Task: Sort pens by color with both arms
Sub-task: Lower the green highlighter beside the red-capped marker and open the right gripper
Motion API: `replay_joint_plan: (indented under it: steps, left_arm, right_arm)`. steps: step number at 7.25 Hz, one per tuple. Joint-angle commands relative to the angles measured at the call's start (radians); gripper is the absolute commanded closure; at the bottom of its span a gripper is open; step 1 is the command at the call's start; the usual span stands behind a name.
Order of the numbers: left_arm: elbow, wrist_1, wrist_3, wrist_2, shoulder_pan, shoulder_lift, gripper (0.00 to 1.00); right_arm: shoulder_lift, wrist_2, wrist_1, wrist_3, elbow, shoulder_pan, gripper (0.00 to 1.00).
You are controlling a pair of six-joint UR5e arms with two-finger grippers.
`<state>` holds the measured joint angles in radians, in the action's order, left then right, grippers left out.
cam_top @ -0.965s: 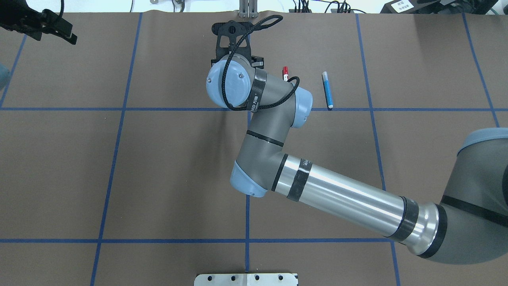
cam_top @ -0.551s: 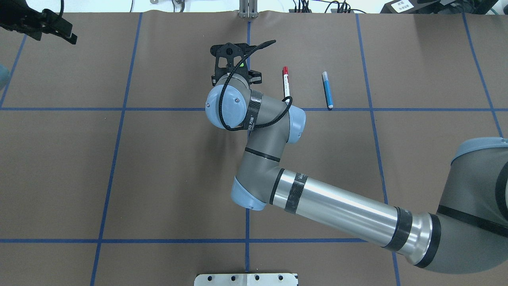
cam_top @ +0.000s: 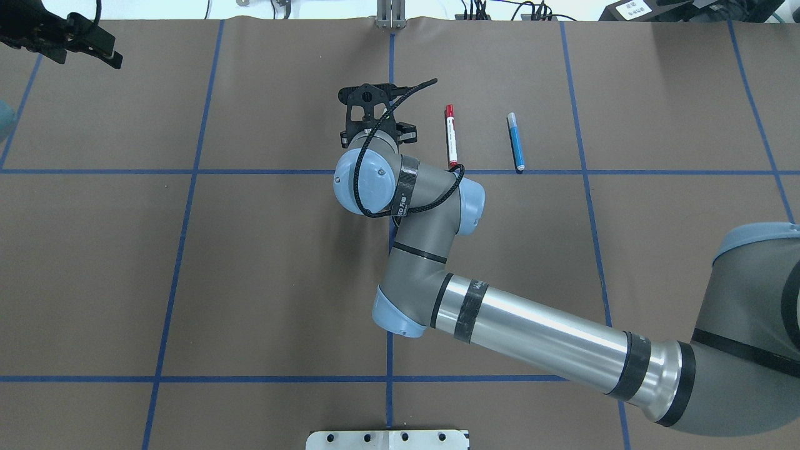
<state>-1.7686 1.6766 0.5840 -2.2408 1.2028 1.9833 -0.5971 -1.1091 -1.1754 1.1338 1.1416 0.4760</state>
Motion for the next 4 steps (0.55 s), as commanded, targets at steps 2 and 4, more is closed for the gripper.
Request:
replay_joint_plan:
  steps: [2, 4]
  left_arm:
    - [-0.002, 0.000, 0.016, 0.004, -0.008, 0.000, 0.01]
    - [-0.002, -0.002, 0.051, 0.000, -0.014, 0.000, 0.01]
  right_arm:
    - [-0.001, -0.006, 0.005, -0.006, 0.001, 0.001, 0.39]
    - [0.002, -0.014, 0.005, -0.025, 0.029, 0.006, 0.15]
